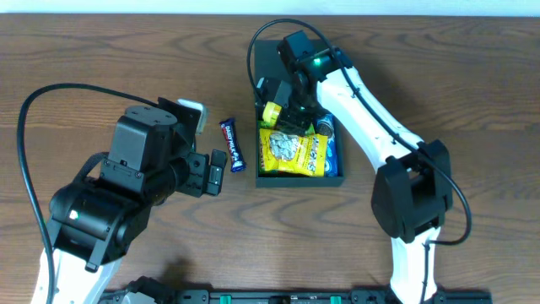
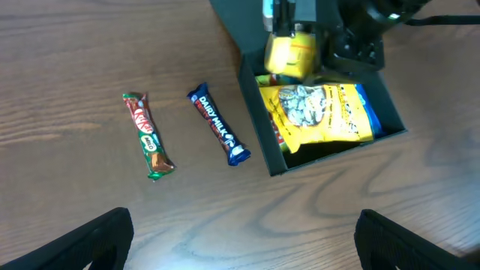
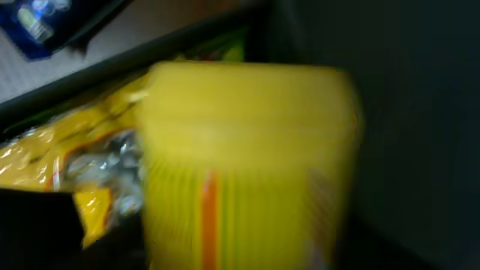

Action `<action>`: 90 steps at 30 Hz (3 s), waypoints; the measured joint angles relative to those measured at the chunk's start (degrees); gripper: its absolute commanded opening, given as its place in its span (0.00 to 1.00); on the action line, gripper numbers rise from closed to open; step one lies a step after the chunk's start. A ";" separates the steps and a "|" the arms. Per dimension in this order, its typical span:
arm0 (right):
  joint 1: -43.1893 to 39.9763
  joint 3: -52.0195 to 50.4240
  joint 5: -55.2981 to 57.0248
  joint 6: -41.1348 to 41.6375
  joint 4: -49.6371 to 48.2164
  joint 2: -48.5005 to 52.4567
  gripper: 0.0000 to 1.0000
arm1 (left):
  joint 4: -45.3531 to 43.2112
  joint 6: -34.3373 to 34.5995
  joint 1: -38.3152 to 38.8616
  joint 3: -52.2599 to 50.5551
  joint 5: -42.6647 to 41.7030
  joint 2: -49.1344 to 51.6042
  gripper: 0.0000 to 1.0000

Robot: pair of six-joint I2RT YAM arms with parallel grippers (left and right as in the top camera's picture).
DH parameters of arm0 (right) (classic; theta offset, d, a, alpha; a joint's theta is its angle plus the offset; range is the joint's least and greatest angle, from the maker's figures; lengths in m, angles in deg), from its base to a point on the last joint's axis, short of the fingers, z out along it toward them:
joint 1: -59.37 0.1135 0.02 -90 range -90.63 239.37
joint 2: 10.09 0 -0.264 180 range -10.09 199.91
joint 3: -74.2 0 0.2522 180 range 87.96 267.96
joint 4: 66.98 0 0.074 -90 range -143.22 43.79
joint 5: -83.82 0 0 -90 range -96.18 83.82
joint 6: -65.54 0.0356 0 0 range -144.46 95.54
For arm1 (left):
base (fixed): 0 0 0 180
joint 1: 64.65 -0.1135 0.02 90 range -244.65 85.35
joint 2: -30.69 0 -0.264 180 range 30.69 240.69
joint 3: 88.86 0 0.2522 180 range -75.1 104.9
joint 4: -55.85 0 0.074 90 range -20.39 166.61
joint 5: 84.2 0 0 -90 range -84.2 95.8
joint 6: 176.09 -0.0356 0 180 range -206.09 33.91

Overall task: Pack container
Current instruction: 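Carry the yellow container with the right gripper into the box corner, then grasp the Dairy Milk bar with the left gripper and insert it into the box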

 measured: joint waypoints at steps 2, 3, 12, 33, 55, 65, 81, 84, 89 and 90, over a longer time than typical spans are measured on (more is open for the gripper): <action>0.02 0.00 0.85 0.76 -1.03 -0.02 0.81 | -0.07 0.00 0.00 0.00 -0.17 0.00 0.95; 0.04 0.00 1.60 1.51 -1.01 -0.02 0.80 | -0.13 0.00 0.00 0.00 -0.22 0.00 0.95; -0.46 -0.13 1.57 17.18 -3.26 -2.49 0.02 | -0.13 0.00 0.02 0.00 -0.44 0.00 0.96; -2.32 -3.69 -16.22 26.62 -5.40 -10.88 0.38 | -3.15 -2.56 0.00 -1.75 4.02 1.84 0.95; -18.88 -0.81 -16.94 28.48 17.86 -32.94 0.31 | -32.87 17.51 -0.35 -11.28 2.43 45.29 0.96; -18.88 -0.81 -16.92 28.48 18.64 -32.94 0.31 | -33.83 18.56 -0.48 -11.28 3.98 47.89 0.56; -18.88 -0.81 -16.96 28.48 18.69 -32.94 0.32 | -33.57 18.49 -2.25 -12.15 4.13 47.89 0.27; -18.88 -0.81 -16.96 28.48 18.56 -32.94 0.33 | -31.93 17.59 -2.25 -11.93 4.15 47.84 0.18; -24.59 -0.92 -17.03 29.44 16.98 -37.13 0.40 | -22.29 16.96 -1.88 -5.38 4.17 40.28 0.06; -26.23 -0.92 -16.87 29.83 17.00 -38.38 0.40 | -22.36 17.00 -1.29 -3.80 4.33 37.11 0.06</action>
